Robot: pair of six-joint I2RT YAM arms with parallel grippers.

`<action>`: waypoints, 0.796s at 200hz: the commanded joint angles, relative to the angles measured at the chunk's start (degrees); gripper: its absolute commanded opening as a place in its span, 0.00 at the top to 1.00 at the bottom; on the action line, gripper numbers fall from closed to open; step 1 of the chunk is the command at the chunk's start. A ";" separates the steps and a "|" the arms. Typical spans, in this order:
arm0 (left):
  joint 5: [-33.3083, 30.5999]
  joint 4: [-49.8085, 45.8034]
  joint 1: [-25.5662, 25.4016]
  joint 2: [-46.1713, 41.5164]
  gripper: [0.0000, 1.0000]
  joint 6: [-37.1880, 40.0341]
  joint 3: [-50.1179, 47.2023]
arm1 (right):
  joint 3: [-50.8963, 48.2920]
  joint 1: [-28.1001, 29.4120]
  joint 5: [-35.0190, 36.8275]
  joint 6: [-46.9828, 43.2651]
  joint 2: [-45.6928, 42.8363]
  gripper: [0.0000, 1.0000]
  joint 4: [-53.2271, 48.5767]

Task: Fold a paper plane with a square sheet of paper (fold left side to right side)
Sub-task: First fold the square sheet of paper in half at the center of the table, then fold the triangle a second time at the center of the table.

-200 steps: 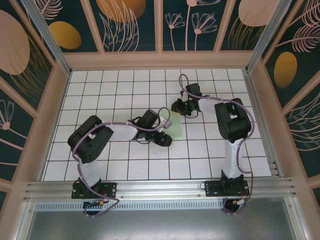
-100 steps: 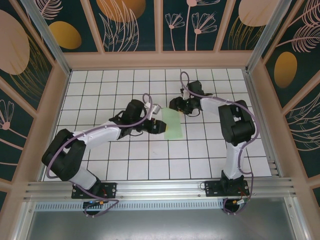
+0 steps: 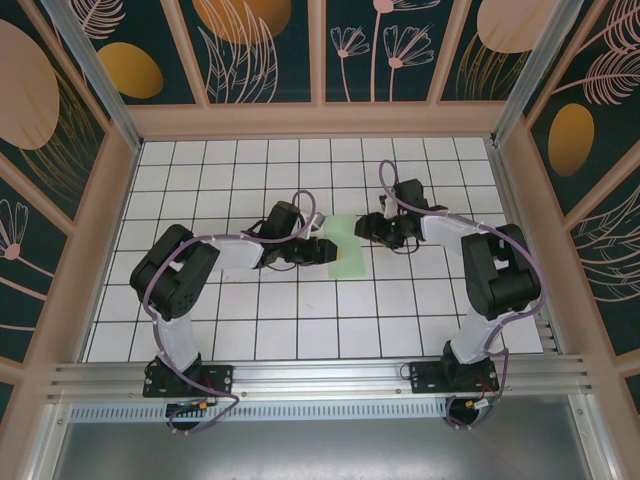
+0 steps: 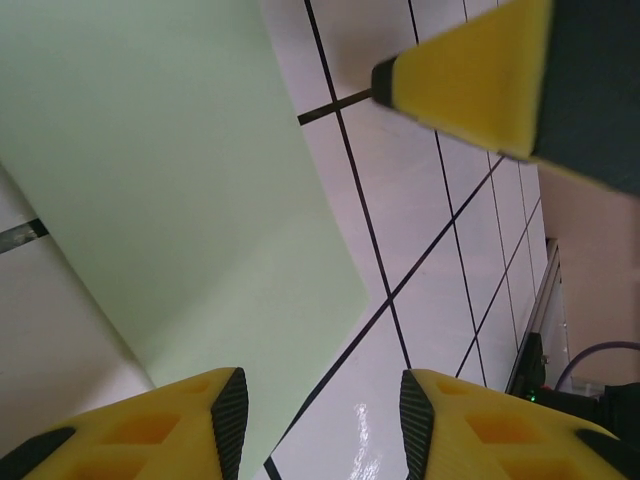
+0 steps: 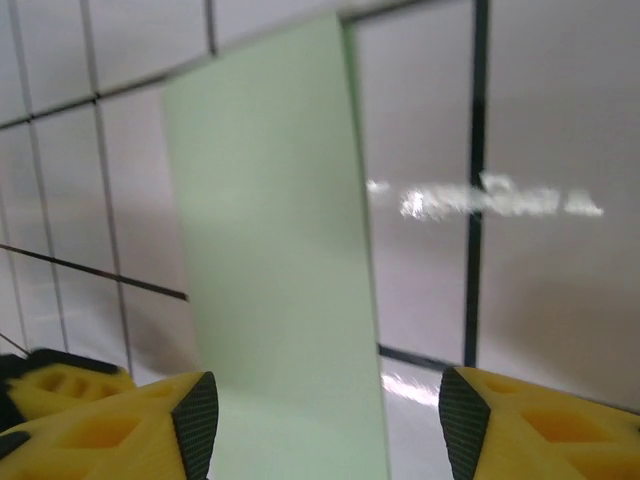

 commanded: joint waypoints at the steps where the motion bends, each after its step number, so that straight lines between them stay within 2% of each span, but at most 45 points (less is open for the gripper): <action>1: 1.49 1.35 -0.53 1.60 0.53 0.28 1.71 | -1.43 0.30 -1.40 0.80 -2.20 0.37 -0.40; 66: -4.95 -6.94 -0.82 3.75 0.55 4.04 1.90 | -2.78 0.76 -1.29 1.23 -2.71 0.36 -2.00; 109: -5.63 -6.25 -0.82 2.31 0.59 4.16 -0.76 | -1.47 2.56 -3.61 2.13 -1.35 0.36 -3.48; 159: -7.46 -7.09 -0.96 2.17 0.63 4.25 -1.22 | -0.04 3.89 0.97 3.58 -0.58 0.37 -5.70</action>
